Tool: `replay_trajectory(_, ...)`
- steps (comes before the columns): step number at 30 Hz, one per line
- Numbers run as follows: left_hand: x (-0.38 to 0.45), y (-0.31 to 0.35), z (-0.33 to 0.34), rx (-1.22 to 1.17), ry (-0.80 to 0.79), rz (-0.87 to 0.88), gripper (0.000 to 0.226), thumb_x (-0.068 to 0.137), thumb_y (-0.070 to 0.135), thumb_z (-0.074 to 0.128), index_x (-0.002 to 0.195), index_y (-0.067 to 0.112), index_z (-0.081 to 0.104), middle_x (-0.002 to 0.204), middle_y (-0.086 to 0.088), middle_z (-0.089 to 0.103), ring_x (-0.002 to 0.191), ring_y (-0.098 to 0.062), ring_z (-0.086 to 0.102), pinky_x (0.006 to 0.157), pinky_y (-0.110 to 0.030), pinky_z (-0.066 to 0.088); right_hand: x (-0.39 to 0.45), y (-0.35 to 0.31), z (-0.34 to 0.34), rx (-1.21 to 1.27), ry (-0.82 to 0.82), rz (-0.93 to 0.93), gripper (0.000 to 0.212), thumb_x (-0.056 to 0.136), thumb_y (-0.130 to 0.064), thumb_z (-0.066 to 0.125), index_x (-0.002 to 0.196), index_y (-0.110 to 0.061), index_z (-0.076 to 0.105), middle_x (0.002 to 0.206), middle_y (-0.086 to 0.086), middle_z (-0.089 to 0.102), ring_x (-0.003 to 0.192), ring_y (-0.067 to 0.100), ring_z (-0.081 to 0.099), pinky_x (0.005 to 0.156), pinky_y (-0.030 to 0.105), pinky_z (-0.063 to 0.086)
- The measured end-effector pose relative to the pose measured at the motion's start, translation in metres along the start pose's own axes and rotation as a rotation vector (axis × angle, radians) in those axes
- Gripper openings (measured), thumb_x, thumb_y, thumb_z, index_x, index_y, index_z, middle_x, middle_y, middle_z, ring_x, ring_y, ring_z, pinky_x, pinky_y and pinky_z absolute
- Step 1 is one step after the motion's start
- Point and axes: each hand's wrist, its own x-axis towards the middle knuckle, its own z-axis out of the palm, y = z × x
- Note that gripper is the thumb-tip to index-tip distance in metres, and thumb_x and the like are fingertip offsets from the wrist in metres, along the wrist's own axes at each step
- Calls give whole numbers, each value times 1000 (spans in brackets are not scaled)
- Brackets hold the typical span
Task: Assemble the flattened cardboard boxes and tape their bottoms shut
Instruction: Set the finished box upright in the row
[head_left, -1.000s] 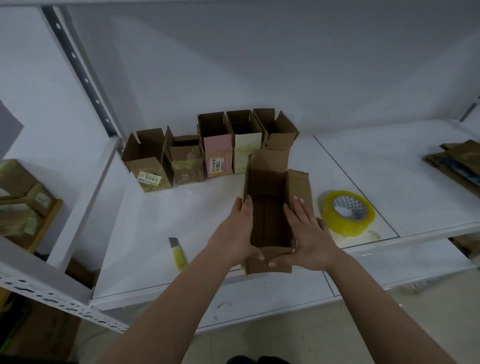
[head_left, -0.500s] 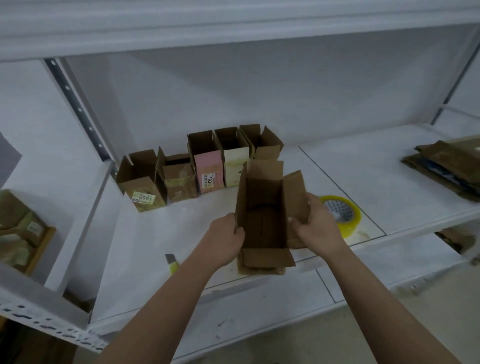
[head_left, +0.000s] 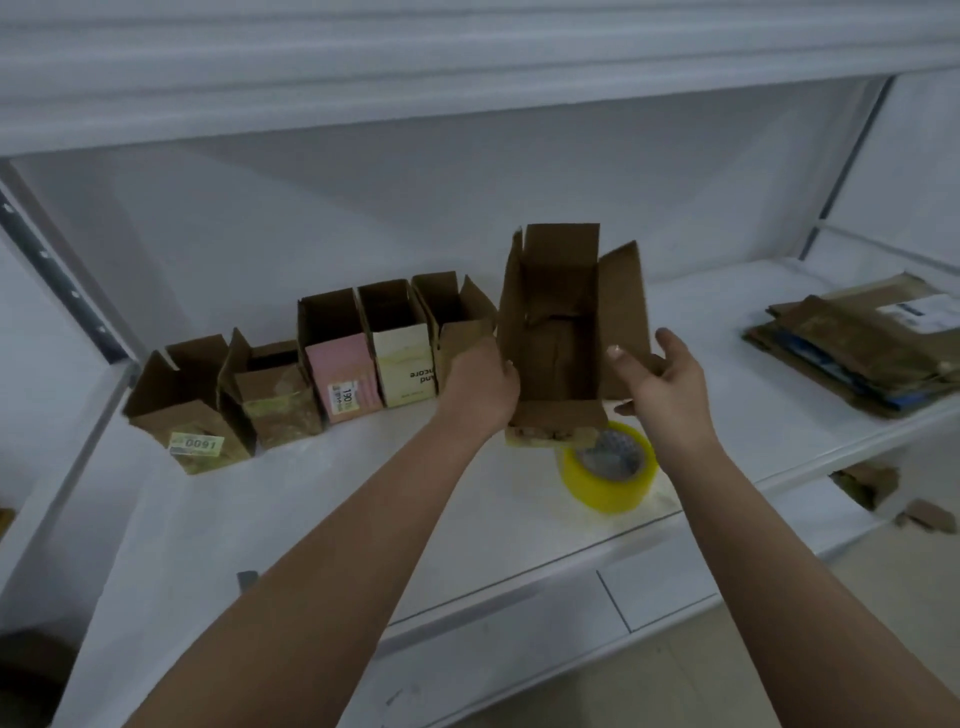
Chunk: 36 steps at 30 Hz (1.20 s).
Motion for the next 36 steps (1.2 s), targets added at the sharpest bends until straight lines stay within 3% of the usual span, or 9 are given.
replay_trajectory(2,20,10,15,-5,33,-16,21,102,14,39,106,-1,53,89,-14,55,81,-26,58,51,-25,33,21,6,-4,-50,4,-30,35,92,-30,66,124,-18,57,105,10,70,91,25,68,80,48,58)
replay_trajectory(5,40,20,34,-2,70,-20,19,102,12,39,109,-2,51,92,-14,55,81,-24,55,53,-25,34,57,18,-9,-195,23,-63,9,90,-23,64,98,-20,61,89,8,70,85,29,68,77,52,57)
replay_trajectory(11,73,22,58,72,114,-30,26,102,12,38,124,2,47,106,-16,62,92,-29,62,67,-31,45,113,24,-6,-475,-102,-196,24,93,-13,60,116,-5,59,101,12,65,99,31,61,74,27,40)
replay_trajectory(18,91,10,84,233,84,-172,37,101,8,41,137,3,35,111,-18,63,93,-29,66,70,-33,56,148,49,-1,-816,-301,-317,46,95,-35,60,125,-4,47,104,20,65,95,39,63,69,39,51)
replay_trajectory(23,94,3,93,415,22,-202,49,100,13,44,146,9,27,114,-14,62,100,-28,64,70,-35,52,158,55,-7,-1250,-411,-520,76,97,-51,47,153,-8,17,109,12,66,99,26,63,64,30,43)
replay_trajectory(27,94,-3,87,598,73,-111,54,97,36,53,142,11,35,144,-8,42,138,-28,31,95,-42,48,164,56,-10,-1294,-427,-580,75,96,-58,43,152,-14,20,112,8,63,102,23,59,65,31,45)
replay_trajectory(30,95,-13,82,734,55,-21,66,95,47,52,147,15,31,157,-11,20,148,-32,6,116,-49,26,168,59,-8,-1147,-623,-500,74,97,-51,47,154,-16,17,144,9,45,129,26,44,92,36,47)
replay_trajectory(33,99,-24,75,786,-23,18,67,94,47,48,150,19,24,161,-12,6,148,-34,-7,117,-57,11,176,60,-9,-1017,-800,-392,72,101,-35,48,156,-17,5,162,5,16,144,24,24,112,37,30)
replay_trajectory(36,105,-28,68,786,-30,-30,67,94,48,47,150,21,22,161,-13,2,148,-36,-9,116,-62,8,183,63,-5,-1013,-719,-399,74,100,-32,51,156,-14,6,155,11,31,135,29,41,106,40,40)
